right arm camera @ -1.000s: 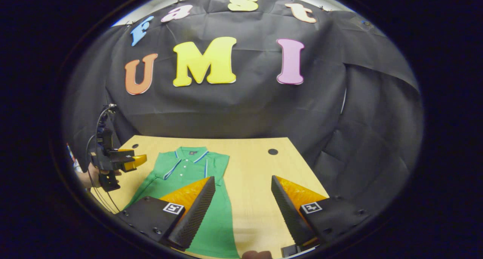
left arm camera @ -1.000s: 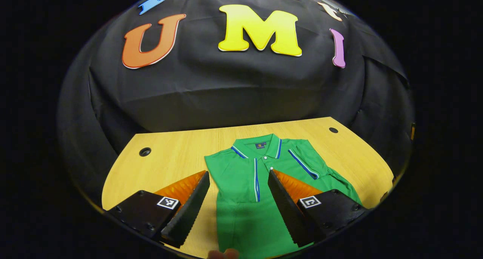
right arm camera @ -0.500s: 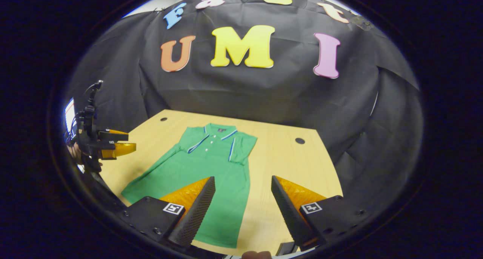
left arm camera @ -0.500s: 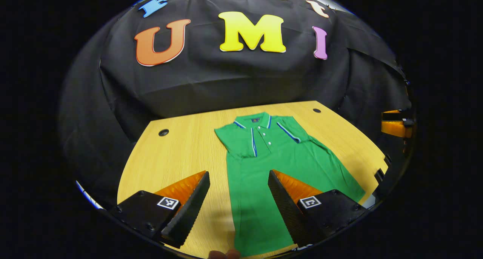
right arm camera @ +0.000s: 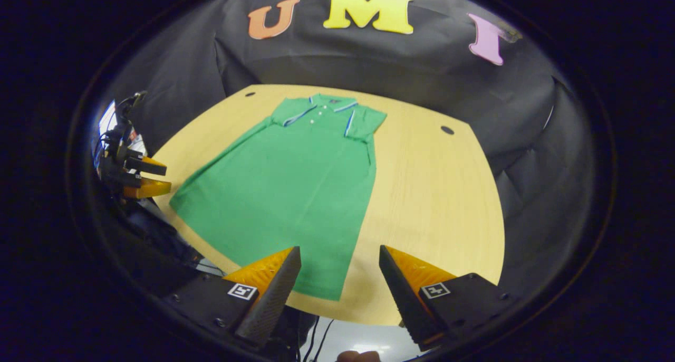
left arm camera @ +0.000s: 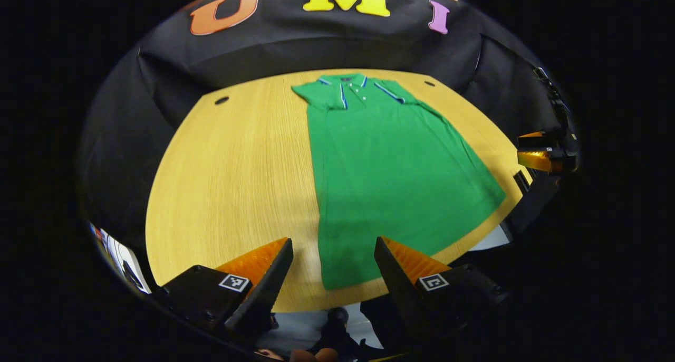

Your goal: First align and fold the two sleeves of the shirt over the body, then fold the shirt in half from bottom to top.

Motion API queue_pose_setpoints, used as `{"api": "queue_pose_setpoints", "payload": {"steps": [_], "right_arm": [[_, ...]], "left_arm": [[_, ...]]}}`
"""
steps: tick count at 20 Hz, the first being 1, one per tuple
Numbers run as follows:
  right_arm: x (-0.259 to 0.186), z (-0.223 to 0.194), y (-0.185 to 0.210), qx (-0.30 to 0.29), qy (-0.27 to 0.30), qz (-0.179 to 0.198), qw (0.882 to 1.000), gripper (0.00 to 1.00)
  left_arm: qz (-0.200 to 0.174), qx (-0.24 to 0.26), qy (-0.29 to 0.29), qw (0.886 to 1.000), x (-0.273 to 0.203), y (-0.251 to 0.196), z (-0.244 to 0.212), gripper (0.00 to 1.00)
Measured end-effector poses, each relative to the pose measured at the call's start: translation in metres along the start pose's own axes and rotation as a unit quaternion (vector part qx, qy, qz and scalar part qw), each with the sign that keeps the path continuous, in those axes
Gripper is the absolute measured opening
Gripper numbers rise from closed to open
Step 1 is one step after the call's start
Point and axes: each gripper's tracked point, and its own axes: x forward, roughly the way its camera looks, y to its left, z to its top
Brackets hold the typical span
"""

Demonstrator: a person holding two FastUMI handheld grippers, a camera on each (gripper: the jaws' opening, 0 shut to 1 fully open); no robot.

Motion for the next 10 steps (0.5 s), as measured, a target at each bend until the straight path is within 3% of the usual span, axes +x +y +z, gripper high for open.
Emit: {"api": "queue_pose_setpoints", "payload": {"steps": [5,10], "right_arm": [[0.019,-0.041,0.01,-0.01,0.054,0.016,0.998,0.96],[0.037,-0.05,0.014,-0.011,0.075,0.023,0.997,0.95]], "left_arm": [[0.005,-0.014,0.034,0.999,0.013,0.003,-0.019,1.0],[0.0,-0.01,0.045,0.999,0.023,-0.002,-0.029,1.0]]}}
